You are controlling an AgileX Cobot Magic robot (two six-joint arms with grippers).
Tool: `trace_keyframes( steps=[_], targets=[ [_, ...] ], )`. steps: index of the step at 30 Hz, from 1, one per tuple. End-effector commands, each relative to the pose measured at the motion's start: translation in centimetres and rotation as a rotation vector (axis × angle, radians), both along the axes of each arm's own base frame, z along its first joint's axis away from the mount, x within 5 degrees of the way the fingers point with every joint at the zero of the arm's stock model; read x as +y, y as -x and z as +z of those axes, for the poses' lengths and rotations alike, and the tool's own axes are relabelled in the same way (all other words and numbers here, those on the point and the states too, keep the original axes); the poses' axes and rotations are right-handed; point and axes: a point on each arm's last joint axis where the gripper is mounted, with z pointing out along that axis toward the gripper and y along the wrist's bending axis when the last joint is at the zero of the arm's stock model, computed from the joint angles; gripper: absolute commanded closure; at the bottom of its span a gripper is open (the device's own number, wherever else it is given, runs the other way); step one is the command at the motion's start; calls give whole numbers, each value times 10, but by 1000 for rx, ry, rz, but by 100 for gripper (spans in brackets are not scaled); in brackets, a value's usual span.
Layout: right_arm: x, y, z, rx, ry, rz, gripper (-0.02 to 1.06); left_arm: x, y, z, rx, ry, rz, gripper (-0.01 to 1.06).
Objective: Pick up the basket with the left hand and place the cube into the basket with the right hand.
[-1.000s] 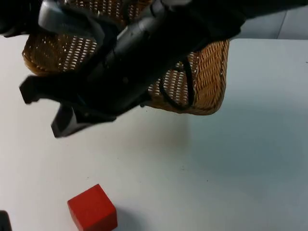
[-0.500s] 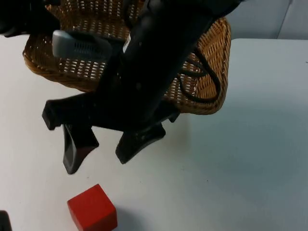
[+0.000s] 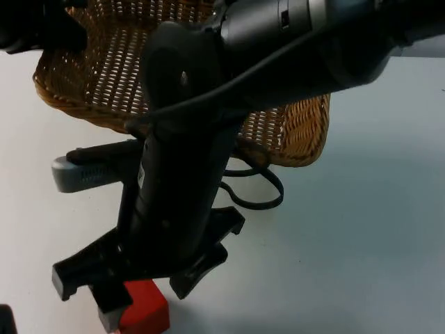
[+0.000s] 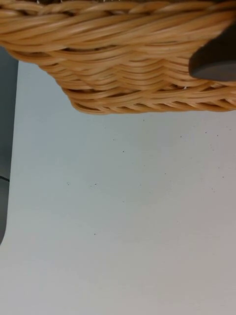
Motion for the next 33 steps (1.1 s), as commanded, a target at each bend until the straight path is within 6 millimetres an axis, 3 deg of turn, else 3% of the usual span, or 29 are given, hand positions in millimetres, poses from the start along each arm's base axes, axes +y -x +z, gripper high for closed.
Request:
trace_keyframes(
  steps=[1,7,12,14,16,17,18,19,24,25,27,31,32,33],
  targets=[
    [1,-1,-6,-20,7,2,33,-2,2,4,1,39,-4,105],
    [3,-3,-14,-33,-7,-9,33,-2,2,5,-2,38,-5,105],
    [5,-3,-22,-18,-18,-31,40,-2,2,5,-3,35,-7,105],
    [6,-3,-21,-24,-26,-13,61,-2,2,5,-4,32,-10,105],
    [6,-2,-21,-25,-28,43,91,-2,2,5,-10,24,-16,105],
    [6,-2,-21,-25,-28,43,91,-2,2,5,-10,24,-16,105],
    [5,-1,-20,-21,-28,59,105,-2,2,5,-11,23,-17,105],
    [6,0,-17,-12,-41,71,104,-2,2,5,-11,23,-17,105],
    [8,1,8,-36,-98,85,104,-2,2,5,-11,23,-17,105],
    [9,0,26,-59,-129,88,104,-2,2,5,-11,23,-17,105],
    [10,-1,35,-76,-149,90,104,-3,2,5,-11,24,-23,105],
    [8,-7,82,-192,-206,100,105,-4,3,5,-12,24,-45,105],
    [8,-7,82,-192,-206,100,105,-4,3,5,-12,24,-45,105],
    [7,-9,96,-230,-212,96,105,-4,3,5,-12,23,-48,105]
  ],
)
